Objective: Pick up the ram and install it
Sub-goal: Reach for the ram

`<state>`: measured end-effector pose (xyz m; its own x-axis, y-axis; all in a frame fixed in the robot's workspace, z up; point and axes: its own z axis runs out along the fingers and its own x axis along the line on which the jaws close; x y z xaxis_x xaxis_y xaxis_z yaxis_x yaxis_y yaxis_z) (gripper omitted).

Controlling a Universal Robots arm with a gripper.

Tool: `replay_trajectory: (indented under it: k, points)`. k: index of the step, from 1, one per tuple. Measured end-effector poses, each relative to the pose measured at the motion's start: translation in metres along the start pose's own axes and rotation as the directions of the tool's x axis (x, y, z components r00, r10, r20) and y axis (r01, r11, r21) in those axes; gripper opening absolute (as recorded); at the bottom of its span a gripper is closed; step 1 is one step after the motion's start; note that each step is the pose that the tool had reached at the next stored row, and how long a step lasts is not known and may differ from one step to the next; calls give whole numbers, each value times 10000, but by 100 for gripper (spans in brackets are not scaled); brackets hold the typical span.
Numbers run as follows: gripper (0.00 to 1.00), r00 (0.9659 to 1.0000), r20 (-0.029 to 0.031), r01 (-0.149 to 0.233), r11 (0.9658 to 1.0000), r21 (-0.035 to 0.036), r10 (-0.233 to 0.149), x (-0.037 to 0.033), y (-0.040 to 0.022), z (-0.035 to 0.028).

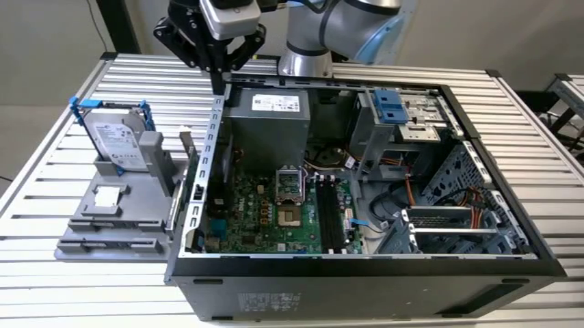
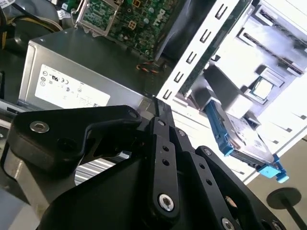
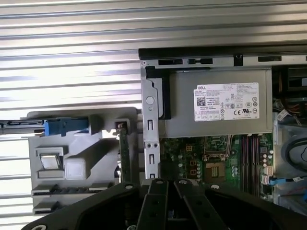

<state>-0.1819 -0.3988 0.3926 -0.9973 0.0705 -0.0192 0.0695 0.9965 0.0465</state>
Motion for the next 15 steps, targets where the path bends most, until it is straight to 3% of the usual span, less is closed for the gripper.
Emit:
replay_trajectory:
  k: [15]
  points:
    - [0,10000,0,7,10000,1,-7,395,-27,-9]
